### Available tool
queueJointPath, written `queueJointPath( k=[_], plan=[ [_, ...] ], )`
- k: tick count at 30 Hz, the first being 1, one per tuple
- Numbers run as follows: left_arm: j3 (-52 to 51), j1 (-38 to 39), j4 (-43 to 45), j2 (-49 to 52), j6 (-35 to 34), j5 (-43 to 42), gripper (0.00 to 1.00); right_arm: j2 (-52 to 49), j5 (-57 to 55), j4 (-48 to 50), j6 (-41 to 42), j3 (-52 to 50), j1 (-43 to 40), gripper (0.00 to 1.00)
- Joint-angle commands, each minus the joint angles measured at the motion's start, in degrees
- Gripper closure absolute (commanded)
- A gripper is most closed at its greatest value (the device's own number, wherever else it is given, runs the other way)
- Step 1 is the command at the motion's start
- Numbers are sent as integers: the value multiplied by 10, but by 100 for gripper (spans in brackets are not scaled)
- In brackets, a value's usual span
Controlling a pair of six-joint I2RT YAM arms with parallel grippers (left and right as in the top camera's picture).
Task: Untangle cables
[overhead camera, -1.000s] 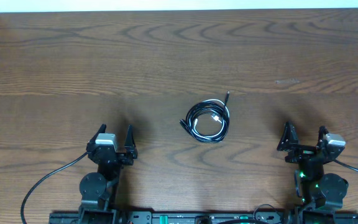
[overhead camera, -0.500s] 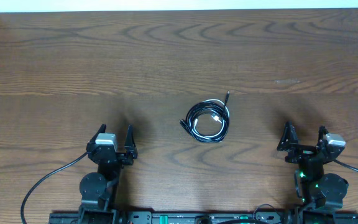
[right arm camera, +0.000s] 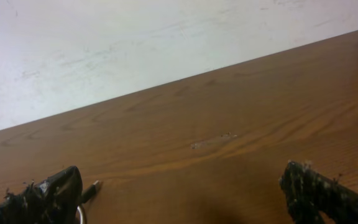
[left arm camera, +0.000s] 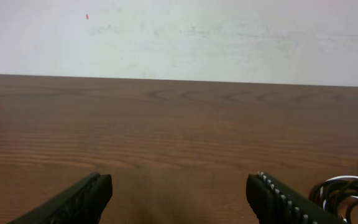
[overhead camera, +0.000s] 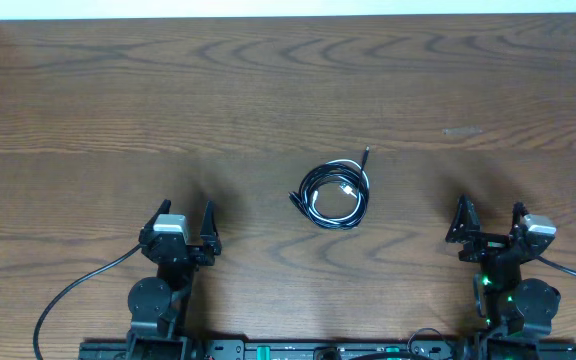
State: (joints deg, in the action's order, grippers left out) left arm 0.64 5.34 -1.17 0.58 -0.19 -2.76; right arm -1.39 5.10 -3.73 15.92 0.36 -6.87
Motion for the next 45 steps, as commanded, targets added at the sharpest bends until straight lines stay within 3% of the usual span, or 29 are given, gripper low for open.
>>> queueJointPath(
  k=[1, 34, 45],
  plan=[
    [-4, -2, -29, -3, -3, 9, 25, -1, -5, -3, 3, 0, 5, 1],
    [3, -2, -6, -3, -10, 2, 25, -1, -5, -3, 3, 0, 5, 1],
    [77, -2, -80, -3, -7, 2, 25, -1, -5, -3, 3, 0, 5, 1]
  ],
)
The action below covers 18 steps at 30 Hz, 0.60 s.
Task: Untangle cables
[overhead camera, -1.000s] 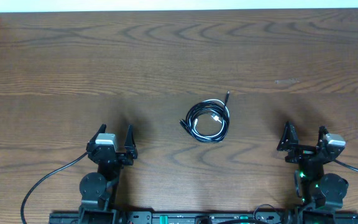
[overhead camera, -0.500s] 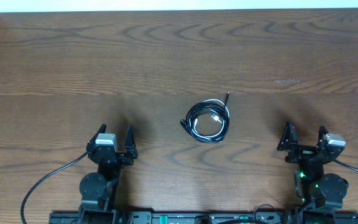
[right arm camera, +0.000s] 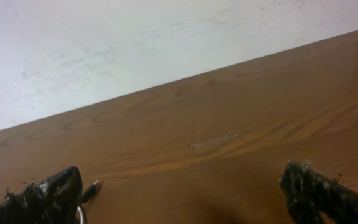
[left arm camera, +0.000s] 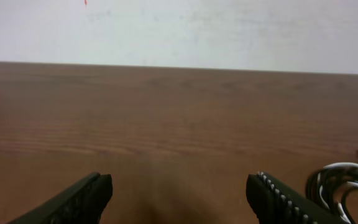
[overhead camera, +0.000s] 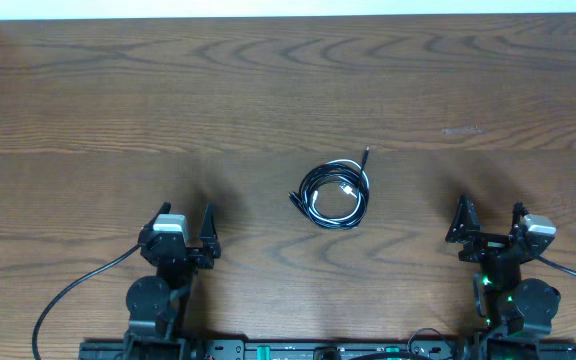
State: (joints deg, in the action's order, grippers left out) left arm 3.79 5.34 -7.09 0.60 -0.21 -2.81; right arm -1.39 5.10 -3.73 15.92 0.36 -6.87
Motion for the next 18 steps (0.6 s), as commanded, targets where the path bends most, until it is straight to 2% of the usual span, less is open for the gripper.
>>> queueJointPath(
  k=[1, 7, 11, 18],
  plan=[
    [62, -2, -36, -3, -7, 3, 25, -1, -5, -3, 3, 0, 5, 1],
    [160, -2, -109, -2, -27, 3, 26, -1, -5, -3, 3, 0, 5, 1],
    [185, -2, -112, 4, -49, 2, 25, -1, -5, -3, 3, 0, 5, 1],
    [283, -2, -210, 73, -47, -28, 25, -1, -5, -3, 3, 0, 5, 1]
  ],
)
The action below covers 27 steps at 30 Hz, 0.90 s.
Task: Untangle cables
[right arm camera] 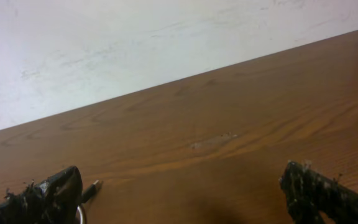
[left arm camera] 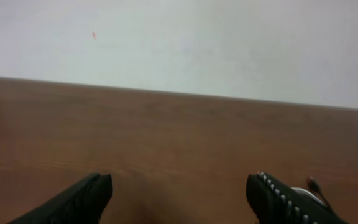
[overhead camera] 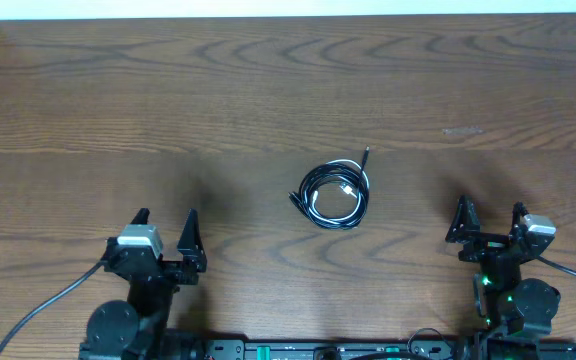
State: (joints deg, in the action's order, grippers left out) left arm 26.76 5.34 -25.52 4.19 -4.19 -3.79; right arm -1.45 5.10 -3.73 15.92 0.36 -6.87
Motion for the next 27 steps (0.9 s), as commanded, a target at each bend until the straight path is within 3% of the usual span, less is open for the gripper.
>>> queueJointPath(
  k=[1, 6, 15, 27],
  plan=[
    [71, -2, -39, 52, -3, -18, 25, 0, -5, -3, 3, 0, 5, 1],
    [163, -2, -98, 122, 16, -31, 25, 0, -5, -3, 3, 0, 5, 1],
    [359, -2, -278, 303, 79, -32, 25, 0, -5, -3, 3, 0, 5, 1],
    [474, -2, -370, 502, 65, -33, 26, 0, -5, -3, 3, 0, 5, 1]
  ],
)
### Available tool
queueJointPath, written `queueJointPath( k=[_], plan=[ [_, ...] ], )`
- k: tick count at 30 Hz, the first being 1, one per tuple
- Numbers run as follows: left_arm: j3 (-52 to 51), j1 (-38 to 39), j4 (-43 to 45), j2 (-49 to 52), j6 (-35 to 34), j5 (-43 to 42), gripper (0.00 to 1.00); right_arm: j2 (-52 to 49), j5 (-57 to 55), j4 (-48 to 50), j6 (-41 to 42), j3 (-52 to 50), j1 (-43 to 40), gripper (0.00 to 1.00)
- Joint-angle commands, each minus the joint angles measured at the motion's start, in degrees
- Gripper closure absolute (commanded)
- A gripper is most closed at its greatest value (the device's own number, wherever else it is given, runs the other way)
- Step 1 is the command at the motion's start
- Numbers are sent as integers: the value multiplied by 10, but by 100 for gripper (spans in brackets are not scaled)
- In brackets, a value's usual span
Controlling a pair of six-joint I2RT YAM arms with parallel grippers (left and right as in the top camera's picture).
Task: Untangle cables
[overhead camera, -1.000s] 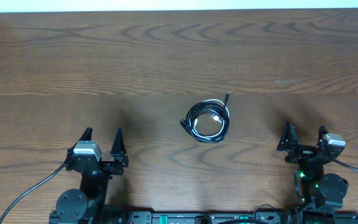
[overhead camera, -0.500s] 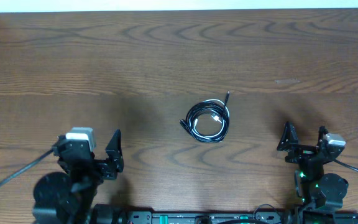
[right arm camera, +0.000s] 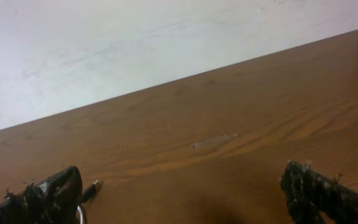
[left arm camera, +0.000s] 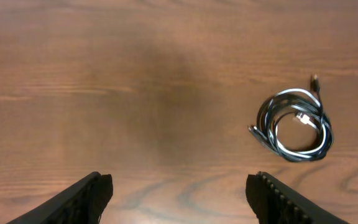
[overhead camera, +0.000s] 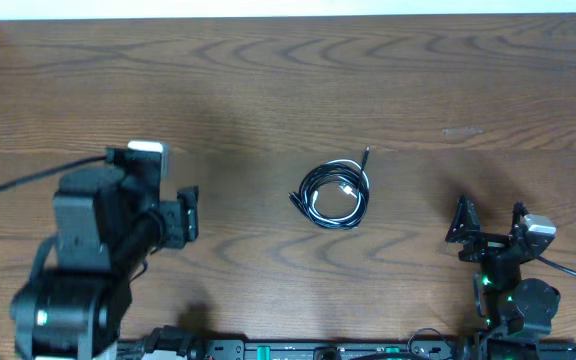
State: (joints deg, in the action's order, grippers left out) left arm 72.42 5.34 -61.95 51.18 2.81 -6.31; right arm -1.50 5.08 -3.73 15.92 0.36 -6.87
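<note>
A tangled coil of black and white cables (overhead camera: 333, 195) lies in the middle of the wooden table (overhead camera: 268, 80). From the left wrist it lies at the right (left arm camera: 294, 124), seen from straight above. My left gripper (overhead camera: 171, 218) hangs high over the table left of the coil, open and holding nothing (left arm camera: 179, 193). Down at the front right, my right gripper (overhead camera: 490, 222) is open too, with nothing in it (right arm camera: 182, 199). A black plug (right arm camera: 91, 190) of the coil peeks out beside its left finger.
A pale scuff mark (overhead camera: 461, 131) sits on the table right of and beyond the coil. A white wall (right arm camera: 166, 37) rises past the table's far edge. The table's left edge is at the upper left.
My left arm has risen from low at the front to high over the table, and its camera now looks straight down. The coil and the right arm have not moved.
Both grippers rested open at the table's front edge, with the coil between them further back. The left arm then stood further left and back, tilted toward the wall. Now it hangs high above the table. The coil lies untouched.
</note>
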Motion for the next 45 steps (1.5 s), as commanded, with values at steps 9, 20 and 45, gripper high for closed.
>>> queueJointPath(
  k=[9, 20, 45],
  plan=[
    [18, -1, 37, 89, -5, -12, 27, 0, -4, -3, 3, 0, 5, 1],
    [18, -1, 143, 95, 5, -12, 37, 0, -4, -3, 3, 0, 5, 1],
    [17, -1, 180, 94, 21, -12, 2, 0, 27, 44, 3, 14, 5, 1]
  ],
)
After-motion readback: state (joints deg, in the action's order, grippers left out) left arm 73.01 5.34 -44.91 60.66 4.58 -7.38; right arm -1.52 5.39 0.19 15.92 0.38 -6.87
